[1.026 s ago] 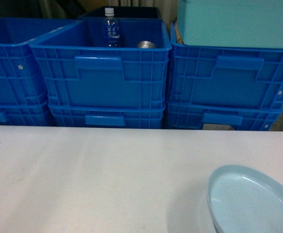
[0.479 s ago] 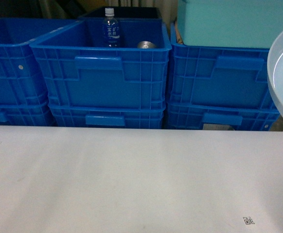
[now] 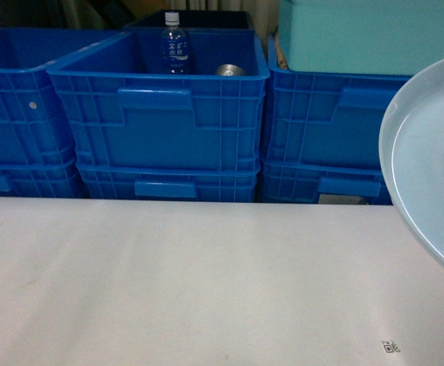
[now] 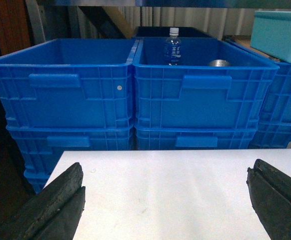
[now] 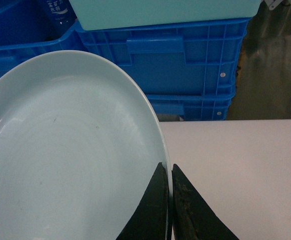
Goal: Place blue tray on left shelf second layer neatly
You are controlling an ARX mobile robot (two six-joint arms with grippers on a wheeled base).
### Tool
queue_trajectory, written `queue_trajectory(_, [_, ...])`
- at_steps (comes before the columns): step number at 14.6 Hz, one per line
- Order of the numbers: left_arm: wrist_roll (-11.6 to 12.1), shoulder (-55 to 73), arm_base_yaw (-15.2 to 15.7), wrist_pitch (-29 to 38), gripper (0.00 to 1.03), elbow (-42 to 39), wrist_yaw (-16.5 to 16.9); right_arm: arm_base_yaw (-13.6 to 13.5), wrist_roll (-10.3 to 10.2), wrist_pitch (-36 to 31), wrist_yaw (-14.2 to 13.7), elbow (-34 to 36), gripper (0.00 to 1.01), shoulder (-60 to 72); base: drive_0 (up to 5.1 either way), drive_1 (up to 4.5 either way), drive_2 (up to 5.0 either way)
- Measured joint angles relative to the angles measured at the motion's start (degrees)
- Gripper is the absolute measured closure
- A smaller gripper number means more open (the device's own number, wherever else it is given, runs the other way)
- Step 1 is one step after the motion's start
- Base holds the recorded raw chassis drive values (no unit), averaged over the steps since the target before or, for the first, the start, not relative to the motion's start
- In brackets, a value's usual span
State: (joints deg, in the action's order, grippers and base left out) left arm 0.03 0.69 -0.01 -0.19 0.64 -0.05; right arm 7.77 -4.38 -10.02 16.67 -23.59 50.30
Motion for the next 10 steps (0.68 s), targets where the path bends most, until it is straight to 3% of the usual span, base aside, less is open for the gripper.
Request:
queue_trajectory(5, [0.0, 0.0, 0.0, 0.0, 0.05, 0.0, 0.0, -2.7, 1.1, -1.4, -3.4, 0.4, 0.99, -0.3, 0.0, 0.0, 0.0])
queue_trajectory(10, [0.0, 0.0, 0.0, 0.0, 0.05, 0.0, 0.0, -3.3, 1.9, -1.6, -5.0, 0.7, 0.99, 0.5, 0.0, 0.0, 0.0])
